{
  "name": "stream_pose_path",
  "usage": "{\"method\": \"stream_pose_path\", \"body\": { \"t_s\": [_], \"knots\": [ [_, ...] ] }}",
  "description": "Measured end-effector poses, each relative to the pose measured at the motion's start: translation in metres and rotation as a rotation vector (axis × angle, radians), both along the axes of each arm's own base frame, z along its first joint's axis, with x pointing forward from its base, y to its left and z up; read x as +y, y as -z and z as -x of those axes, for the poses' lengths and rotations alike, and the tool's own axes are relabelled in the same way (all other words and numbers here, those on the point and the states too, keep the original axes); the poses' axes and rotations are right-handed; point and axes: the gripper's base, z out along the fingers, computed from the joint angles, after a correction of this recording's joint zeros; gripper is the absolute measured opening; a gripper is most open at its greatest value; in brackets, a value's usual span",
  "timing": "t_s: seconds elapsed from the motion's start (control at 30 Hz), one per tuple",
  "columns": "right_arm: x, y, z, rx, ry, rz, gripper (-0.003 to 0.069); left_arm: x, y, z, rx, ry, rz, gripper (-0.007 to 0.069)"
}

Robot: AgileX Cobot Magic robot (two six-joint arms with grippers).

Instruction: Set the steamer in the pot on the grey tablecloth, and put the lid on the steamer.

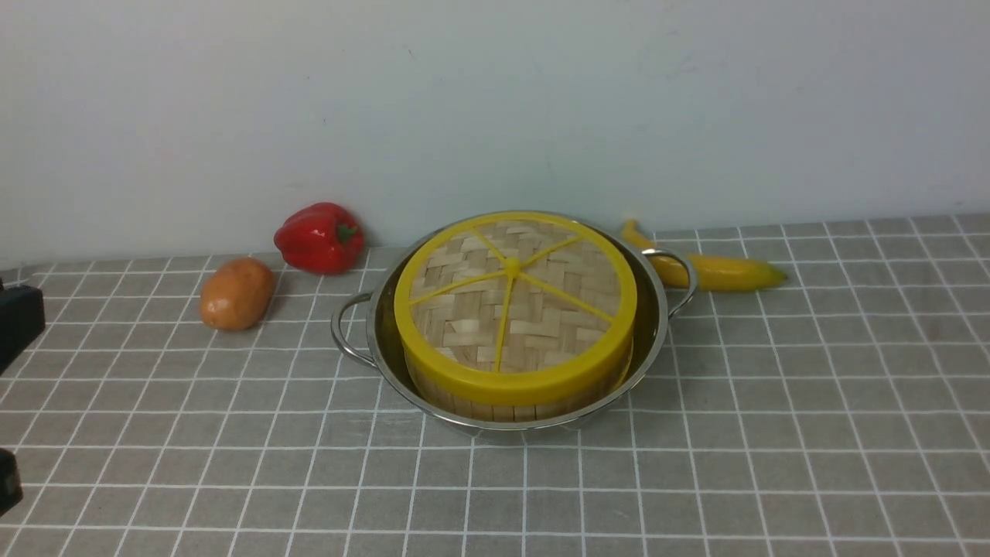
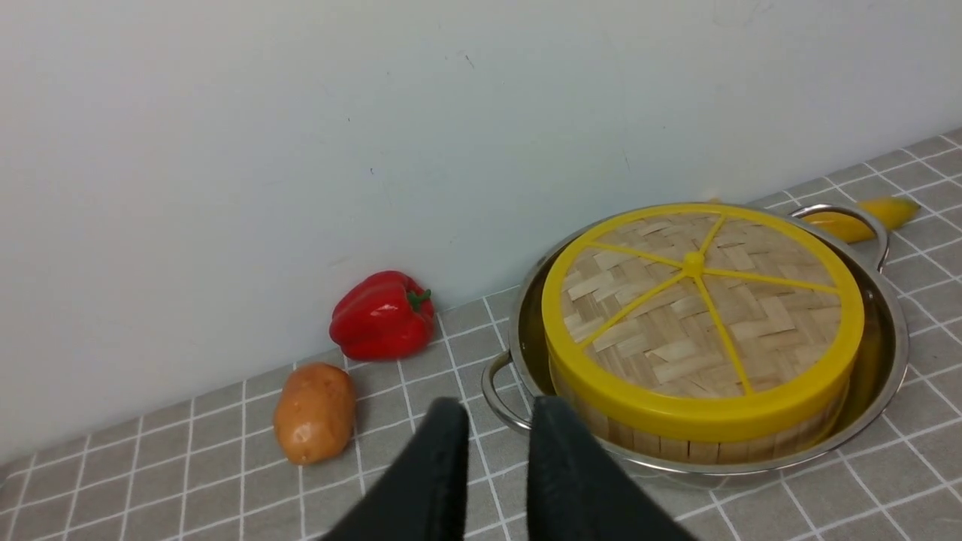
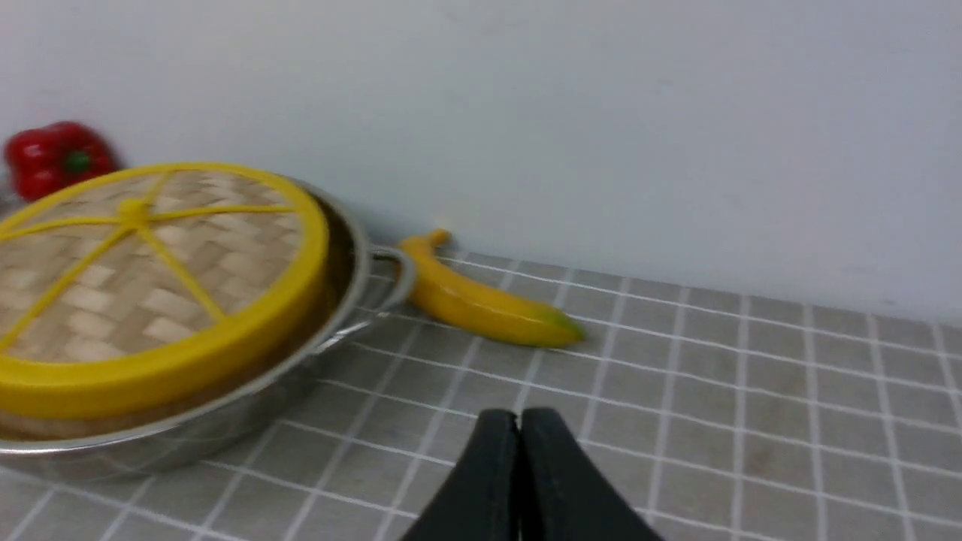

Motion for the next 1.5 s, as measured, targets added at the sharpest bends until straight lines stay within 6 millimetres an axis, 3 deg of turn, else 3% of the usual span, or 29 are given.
{"method": "stream_pose_path", "body": {
  "t_s": [0.13,0.4,0.53,0.77,1.3,1.5],
  "knots": [
    [-0.012,0.031,0.023,-0.122,0.112,-0.022,0.0049,0.000,0.000,0.000,0.000,0.000,0.001,0.0128],
    [-0.015,0.066,0.047,-0.254,0.139,-0.032,0.0083,0.000,0.000,0.000,0.000,0.000,0.001,0.0139],
    [-0.015,0.065,0.053,-0.309,0.134,-0.035,0.0101,0.000,0.000,0.000,0.000,0.000,0.001,0.0149],
    [-0.013,0.073,0.054,-0.225,0.115,-0.030,0.0139,0.000,0.000,0.000,0.000,0.000,0.001,0.0160],
    [-0.013,0.074,0.054,-0.221,0.114,-0.030,0.0215,0.000,0.000,0.000,0.000,0.000,-0.001,0.0195],
    [-0.013,0.074,0.054,-0.225,0.114,-0.030,0.0237,0.017,0.007,0.013,-0.046,-0.150,-0.040,0.0203]
  ]
}}
